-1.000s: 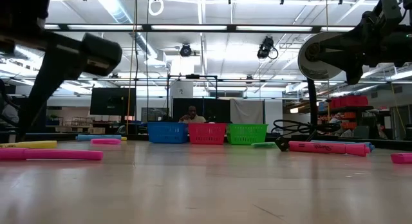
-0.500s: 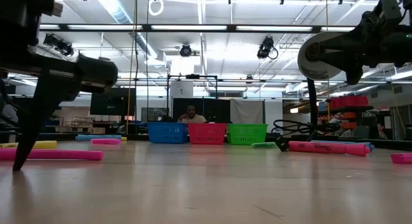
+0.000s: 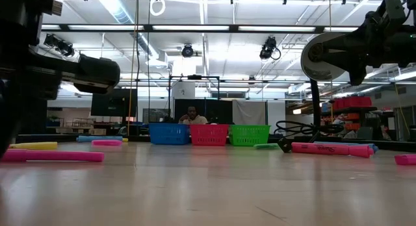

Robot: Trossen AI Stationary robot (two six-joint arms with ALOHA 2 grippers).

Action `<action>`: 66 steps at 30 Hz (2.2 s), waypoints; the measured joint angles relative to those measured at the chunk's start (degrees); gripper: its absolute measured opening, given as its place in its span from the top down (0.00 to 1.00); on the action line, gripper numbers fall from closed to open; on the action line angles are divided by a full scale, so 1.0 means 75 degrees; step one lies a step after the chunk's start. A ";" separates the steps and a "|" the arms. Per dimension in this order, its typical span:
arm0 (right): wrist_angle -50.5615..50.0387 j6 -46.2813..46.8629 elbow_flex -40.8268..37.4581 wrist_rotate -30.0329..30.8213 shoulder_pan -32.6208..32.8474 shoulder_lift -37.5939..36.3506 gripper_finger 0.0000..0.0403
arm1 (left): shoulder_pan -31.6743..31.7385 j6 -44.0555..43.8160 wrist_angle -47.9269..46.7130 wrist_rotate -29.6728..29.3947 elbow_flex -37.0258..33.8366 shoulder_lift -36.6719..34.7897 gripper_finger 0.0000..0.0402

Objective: Pick & Place Markers
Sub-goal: Put the blue pen into the blue bin

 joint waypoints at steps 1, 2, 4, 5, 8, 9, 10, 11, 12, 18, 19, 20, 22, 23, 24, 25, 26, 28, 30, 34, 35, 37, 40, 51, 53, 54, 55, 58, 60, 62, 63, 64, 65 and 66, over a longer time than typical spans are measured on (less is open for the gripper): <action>-0.0002 0.0000 0.0000 0.0000 0.0000 0.0000 0.59 | -0.0002 -0.0019 0.0000 0.0007 0.0000 0.0000 0.80; -0.0001 0.0000 0.0000 0.0000 0.0002 0.0000 0.59 | -0.0003 -0.0059 0.0000 0.0012 0.0000 0.0000 0.84; -0.0001 0.0000 -0.0002 0.0000 0.0000 0.0000 0.59 | -0.0003 -0.0106 0.0000 0.0014 0.0000 -0.0002 0.90; 0.0000 0.0000 0.0000 0.0000 0.0002 0.0000 0.59 | -0.0002 -0.0106 -0.0002 0.0038 0.0000 -0.0003 0.91; 0.0000 0.0000 0.0000 0.0000 0.0000 0.0000 0.59 | 0.0003 -0.0106 0.0006 0.0101 0.0000 -0.0003 0.91; 0.0000 0.0000 0.0000 0.0000 0.0000 0.0000 0.59 | 0.0003 -0.0106 0.0006 0.0098 0.0000 -0.0003 0.91; 0.0000 0.0000 -0.0003 0.0001 0.0001 0.0000 0.59 | 0.0003 -0.0103 0.0009 0.0092 0.0000 -0.0003 0.91; -0.0001 0.0000 -0.0001 0.0000 0.0001 0.0000 0.59 | 0.0003 -0.0100 0.0011 0.0087 -0.0001 -0.0003 0.91; 0.0000 0.0000 -0.0003 0.0000 0.0000 0.0000 0.59 | 0.0003 -0.0100 0.0014 0.0068 -0.0003 -0.0003 0.91; 0.0000 0.0000 -0.0002 0.0003 0.0000 0.0000 0.59 | 0.0036 -0.0103 0.0054 -0.0039 -0.0009 -0.0130 0.91; 0.0000 0.0000 -0.0002 0.0000 0.0000 0.0000 0.59 | 0.0065 -0.0108 0.0029 -0.0056 -0.0009 -0.0224 0.91; 0.0000 0.0000 0.0000 0.0000 0.0002 0.0000 0.59 | 0.0098 -0.0153 -0.0052 -0.0060 -0.0009 -0.0366 0.91; 0.0001 0.0000 -0.0001 0.0002 0.0001 0.0000 0.59 | 0.0176 -0.0369 -0.0176 -0.0056 -0.0002 -0.0644 0.91; 0.0002 0.0000 -0.0002 0.0002 0.0000 0.0000 0.59 | 0.0213 -0.0531 -0.0233 -0.0045 0.0000 -0.0748 0.91; 0.0000 0.0000 -0.0002 0.0003 0.0002 0.0000 0.59 | 0.0266 -0.0621 -0.0332 -0.0015 0.0000 -0.0851 0.91; 0.0003 0.0000 -0.0001 0.0003 0.0001 0.0000 0.59 | 0.0310 -0.0710 -0.0422 0.0010 -0.0003 -0.0971 0.91; 0.0003 0.0000 0.0000 0.0000 0.0000 0.0000 0.59 | 0.0353 -0.0768 -0.0477 0.0059 -0.0003 -0.1106 0.91; 0.0003 0.0000 -0.0003 0.0001 0.0001 0.0000 0.59 | 0.0438 -0.0918 -0.0548 0.0131 0.0000 -0.1387 0.91; 0.0003 0.0000 -0.0002 0.0002 0.0001 0.0000 0.59 | 0.0520 -0.1119 -0.0616 0.0143 0.0000 -0.1614 0.91; 0.0003 0.0000 0.0000 0.0003 0.0000 0.0000 0.59 | 0.0706 -0.1766 -0.0780 0.0166 0.0008 -0.2143 0.91; 0.0003 0.0000 -0.0003 0.0002 0.0000 0.0000 0.59 | 0.0750 -0.1978 -0.0845 0.0175 0.0009 -0.2248 0.91; 0.0003 0.0000 0.0000 0.0003 0.0000 0.0000 0.59 | 0.0848 -0.2427 -0.0942 0.0176 0.0009 -0.2470 0.91; 0.0001 0.0000 -0.0002 0.0002 0.0002 0.0000 0.59 | 0.0979 -0.3055 -0.1237 0.0164 0.0172 -0.2697 0.91; 0.0000 0.0000 0.0000 0.0003 0.0002 0.0000 0.59 | 0.1400 -0.4807 -0.3295 -0.0072 0.1934 -0.2769 0.91; 0.0003 0.0000 0.0000 0.0003 0.0000 0.0000 0.59 | 0.1472 -0.5208 -0.3581 -0.0152 0.2217 -0.2769 0.91; 0.0003 0.0000 -0.0001 0.0003 0.0001 0.0000 0.59 | 0.1494 -0.5413 -0.3788 -0.0212 0.2354 -0.2769 0.91; 0.0000 0.0000 -0.0003 0.0003 0.0000 0.0000 0.59 | 0.1521 -0.5612 -0.3973 -0.0250 0.2486 -0.2769 0.91; 0.0003 0.0000 -0.0003 0.0003 0.0001 0.0000 0.59 | 0.1624 -0.6204 -0.4357 -0.0276 0.2766 -0.2774 0.91; 0.0000 0.0000 -0.0002 0.0003 0.0003 0.0000 0.59 | 0.1680 -0.6628 -0.4651 -0.0281 0.2951 -0.2771 0.91; 0.0003 0.0000 -0.0002 0.0000 0.0003 0.0000 0.59 | 0.1741 -0.7070 -0.4837 -0.0277 0.3113 -0.2774 0.91; 0.0003 0.0000 -0.0003 0.0003 0.0000 0.0000 0.59 | 0.1775 -0.7255 -0.4931 -0.0240 0.3168 -0.2774 0.91; 0.0000 0.0000 -0.0003 0.0003 0.0000 0.0000 0.59 | 0.1807 -0.7413 -0.5023 -0.0164 0.3225 -0.2774 0.91; 0.0003 0.0000 -0.0001 0.0003 0.0002 0.0000 0.59 | 0.1836 -0.7574 -0.5091 -0.0069 0.3285 -0.2774 0.91; 0.0001 0.0000 0.0000 0.0003 0.0002 0.0000 0.59 | 0.1864 -0.7754 -0.5161 -0.0028 0.3350 -0.2774 0.91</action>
